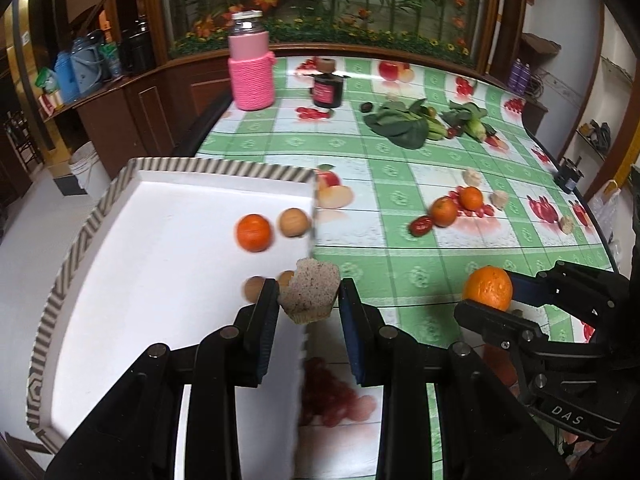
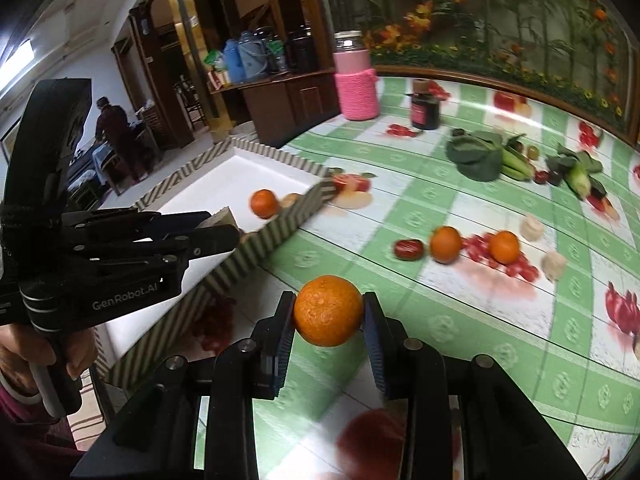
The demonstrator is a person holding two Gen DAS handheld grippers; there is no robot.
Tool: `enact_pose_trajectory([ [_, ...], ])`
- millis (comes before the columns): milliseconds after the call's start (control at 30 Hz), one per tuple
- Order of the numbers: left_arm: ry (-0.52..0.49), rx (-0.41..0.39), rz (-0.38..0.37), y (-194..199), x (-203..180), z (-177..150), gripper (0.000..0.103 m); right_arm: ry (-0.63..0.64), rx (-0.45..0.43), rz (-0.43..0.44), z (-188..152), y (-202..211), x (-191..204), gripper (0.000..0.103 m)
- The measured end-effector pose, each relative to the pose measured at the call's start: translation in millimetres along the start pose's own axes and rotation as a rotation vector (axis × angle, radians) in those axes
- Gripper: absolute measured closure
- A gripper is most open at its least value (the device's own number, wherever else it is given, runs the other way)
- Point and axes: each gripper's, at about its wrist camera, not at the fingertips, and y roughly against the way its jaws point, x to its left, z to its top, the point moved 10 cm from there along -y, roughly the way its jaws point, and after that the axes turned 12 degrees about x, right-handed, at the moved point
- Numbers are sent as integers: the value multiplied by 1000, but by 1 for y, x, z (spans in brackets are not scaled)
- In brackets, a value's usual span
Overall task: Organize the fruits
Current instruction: 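Carry the cube and orange over the tray and open both grippers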
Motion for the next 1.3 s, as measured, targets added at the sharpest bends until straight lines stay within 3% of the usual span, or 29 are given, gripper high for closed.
enact_pose_trajectory([
  [767, 131, 10, 75, 0, 100, -14, 75, 162, 35, 48, 39, -35, 90, 68],
  [1300, 178, 58, 94, -22, 132, -16, 75, 220, 121, 95, 49, -85, 122, 68],
])
